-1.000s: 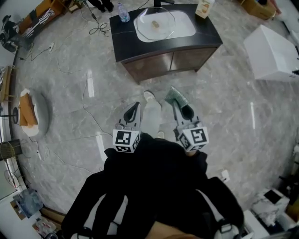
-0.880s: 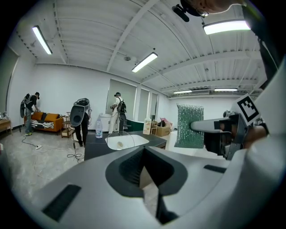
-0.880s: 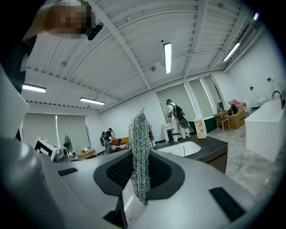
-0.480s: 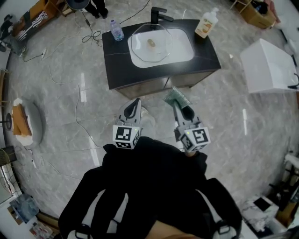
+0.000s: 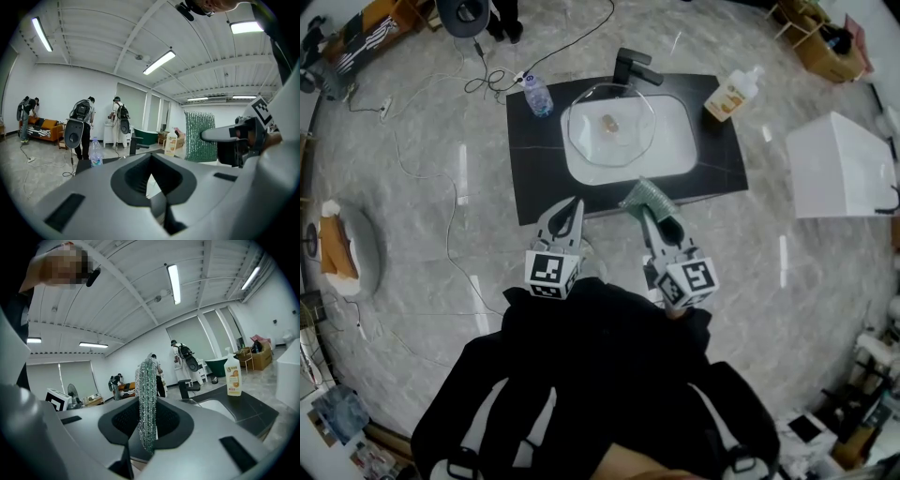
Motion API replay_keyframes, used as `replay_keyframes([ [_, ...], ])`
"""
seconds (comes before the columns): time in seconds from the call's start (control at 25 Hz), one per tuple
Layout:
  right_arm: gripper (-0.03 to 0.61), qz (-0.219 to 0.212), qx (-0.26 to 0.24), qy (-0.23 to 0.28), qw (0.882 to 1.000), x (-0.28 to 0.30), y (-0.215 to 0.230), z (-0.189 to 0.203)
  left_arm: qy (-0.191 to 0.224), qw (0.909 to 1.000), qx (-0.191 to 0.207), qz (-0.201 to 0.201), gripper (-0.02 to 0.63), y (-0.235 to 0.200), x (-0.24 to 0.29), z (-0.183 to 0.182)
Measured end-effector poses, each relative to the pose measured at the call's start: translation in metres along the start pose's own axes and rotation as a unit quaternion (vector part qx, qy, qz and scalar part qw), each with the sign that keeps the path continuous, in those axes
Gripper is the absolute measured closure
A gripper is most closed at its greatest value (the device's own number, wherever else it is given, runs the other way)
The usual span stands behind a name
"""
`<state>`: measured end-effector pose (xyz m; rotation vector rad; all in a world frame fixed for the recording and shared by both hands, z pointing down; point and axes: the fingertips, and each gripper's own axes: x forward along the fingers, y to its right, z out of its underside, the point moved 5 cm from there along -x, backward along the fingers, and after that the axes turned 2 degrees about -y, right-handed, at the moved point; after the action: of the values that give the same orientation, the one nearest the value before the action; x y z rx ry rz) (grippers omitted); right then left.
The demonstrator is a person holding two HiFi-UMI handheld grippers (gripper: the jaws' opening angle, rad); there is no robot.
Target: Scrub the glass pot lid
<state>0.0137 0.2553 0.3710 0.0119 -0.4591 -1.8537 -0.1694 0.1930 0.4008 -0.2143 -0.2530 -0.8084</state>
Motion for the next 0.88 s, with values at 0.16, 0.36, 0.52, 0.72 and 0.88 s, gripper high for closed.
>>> replay_keyframes([
  [0.16, 0.512, 0.000, 0.008, -0.021, 1.000, 0.028, 0.014, -0.003, -0.009, 0.9999, -0.008, 0.003, 0.618, -0.012, 0.024, -0.001],
  [0.36, 0.512, 0.012, 0.004, -0.053, 0.999, 0.051, 0.025, -0.001, -0.020, 0.9995, -0.026, -0.003, 0.619, -0.022, 0.035, 0.005],
  [0.52, 0.512, 0.001, -0.001, -0.065, 0.998, 0.068, 0.033, -0.005, -0.024, 0.9989, -0.038, -0.017, 0.619, -0.031, 0.043, 0.009],
  [0.72, 0.512, -0.025, -0.011, -0.075, 0.997, 0.095, 0.044, -0.013, -0.017, 0.9983, -0.038, -0.042, 0.619, -0.041, 0.055, 0.002],
  [0.88, 0.512, -0.043, 0.006, -0.090, 0.995, 0.126, 0.060, -0.020, -0.017, 0.9977, -0.034, -0.056, 0.619, -0.051, 0.076, -0.015],
])
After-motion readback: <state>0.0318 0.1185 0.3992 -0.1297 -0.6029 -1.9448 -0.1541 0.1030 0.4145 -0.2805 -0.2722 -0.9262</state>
